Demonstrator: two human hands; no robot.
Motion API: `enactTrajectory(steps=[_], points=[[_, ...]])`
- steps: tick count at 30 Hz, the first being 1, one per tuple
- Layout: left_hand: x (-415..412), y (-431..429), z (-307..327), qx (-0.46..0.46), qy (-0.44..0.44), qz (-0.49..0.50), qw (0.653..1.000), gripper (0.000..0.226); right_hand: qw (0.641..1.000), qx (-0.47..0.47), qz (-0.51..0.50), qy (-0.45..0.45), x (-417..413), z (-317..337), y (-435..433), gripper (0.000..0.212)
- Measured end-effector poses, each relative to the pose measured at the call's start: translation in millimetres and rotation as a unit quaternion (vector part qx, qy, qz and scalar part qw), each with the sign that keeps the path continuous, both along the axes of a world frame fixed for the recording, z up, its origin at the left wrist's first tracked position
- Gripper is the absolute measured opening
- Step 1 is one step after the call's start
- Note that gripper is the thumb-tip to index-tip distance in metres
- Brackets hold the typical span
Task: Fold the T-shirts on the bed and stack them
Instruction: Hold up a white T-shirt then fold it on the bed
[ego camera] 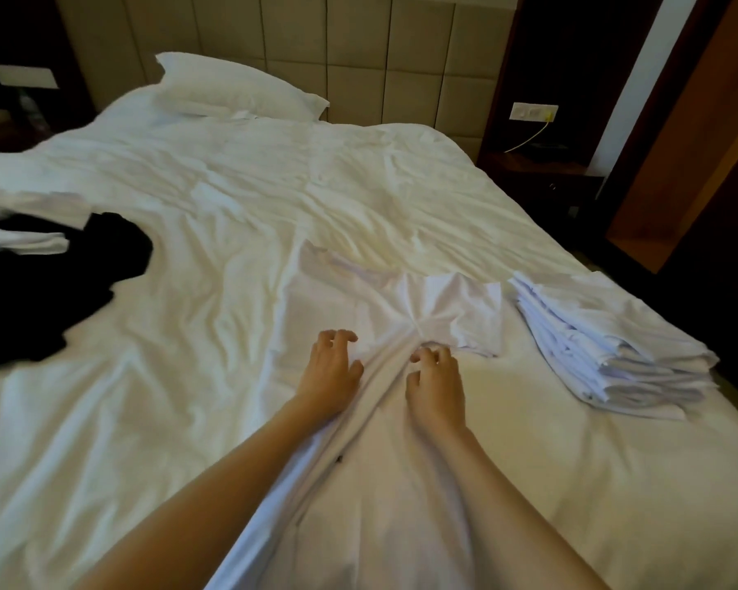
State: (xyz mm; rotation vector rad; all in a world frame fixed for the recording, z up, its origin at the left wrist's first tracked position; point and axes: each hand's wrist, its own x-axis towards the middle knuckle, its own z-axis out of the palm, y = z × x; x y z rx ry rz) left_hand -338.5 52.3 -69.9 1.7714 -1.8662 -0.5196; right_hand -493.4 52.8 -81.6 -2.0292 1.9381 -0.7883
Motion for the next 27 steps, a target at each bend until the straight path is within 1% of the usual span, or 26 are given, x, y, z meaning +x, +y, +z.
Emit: enactTrajectory(steps=[4, 6, 7, 9, 11, 12, 13, 14, 15, 16, 17, 19, 21, 23, 24, 26, 27], points=[[17.9, 41.7, 13.6, 0.018, 0.0, 0.006, 1.0, 0.017, 0.993, 0.051, 0.071, -0.085, 24.2, 4.2, 30.6, 0.018], [25.0, 62.2, 17.3, 0.039, -0.008, 0.005, 0.999, 0.018, 0.983, 0.095, 0.096, -0.122, 34.0, 7.7, 42.6, 0.011], [27.1, 71.0, 18.2, 0.058, -0.016, -0.001, 0.998, 0.023, 0.979, 0.12, 0.099, -0.135, 37.0, 8.0, 46.5, 0.011], [30.5, 89.3, 18.5, 0.098, -0.075, -0.021, 0.992, 0.032, 0.976, 0.158, 0.09, -0.117, 43.1, 6.3, 54.3, 0.013], [31.6, 103.5, 18.4, 0.111, -0.163, -0.036, 0.98, 0.031, 0.978, 0.169, 0.07, -0.097, 46.8, 5.3, 60.7, 0.009], [31.4, 107.0, 19.1, 0.111, -0.184, -0.037, 0.976, 0.028, 0.978, 0.172, 0.064, -0.101, 47.6, 3.7, 62.0, 0.01], [31.6, 110.1, 21.9, 0.113, -0.183, -0.036, 0.976, 0.026, 0.977, 0.175, 0.061, -0.103, 47.9, 4.3, 65.0, 0.016], [32.6, 111.3, 25.8, 0.117, -0.16, -0.032, 0.98, 0.026, 0.977, 0.179, 0.058, -0.105, 47.6, 4.9, 66.1, 0.024], [34.1, 112.4, 30.1, 0.124, -0.111, -0.022, 0.986, 0.027, 0.975, 0.183, 0.057, -0.114, 46.9, 7.3, 67.5, 0.03], [35.2, 112.2, 34.4, 0.13, -0.04, -0.008, 0.991, 0.029, 0.97, 0.187, 0.056, -0.143, 45.7, 9.5, 67.3, 0.033], [35.2, 112.4, 38.9, 0.136, 0.04, 0.005, 0.99, 0.032, 0.959, 0.194, 0.048, -0.198, 44.6, 12.9, 67.9, 0.033], [28.8, 116.6, 48.4, 0.138, 0.179, 0.017, 0.974, 0.034, 0.916, 0.205, 0.018, -0.344, 42.1, 22.5, 71.3, 0.03], [13.7, 121.9, 51.1, 0.129, 0.261, 0.016, 0.957, 0.032, 0.856, 0.207, -0.02, -0.474, 37.9, 33.1, 77.9, 0.026], [-7.1, 127.4, 46.7, 0.127, 0.303, 0.009, 0.944, 0.028, 0.78, 0.19, -0.06, -0.593, 30.9, 39.3, 85.1, 0.025], [-16.8, 129.6, 41.9, 0.132, 0.312, 0.004, 0.941, 0.026, 0.747, 0.179, -0.081, -0.635, 25.8, 39.3, 87.3, 0.025], [-31.3, 134.8, 31.1, 0.15, 0.331, -0.001, 0.932, 0.023, 0.687, 0.183, -0.118, -0.693, 15.3, 35.8, 93.8, 0.021], [-33.8, 136.6, 26.7, 0.157, 0.348, 0.002, 0.924, 0.023, 0.666, 0.2, -0.125, -0.707, 12.0, 30.6, 98.3, 0.018]])
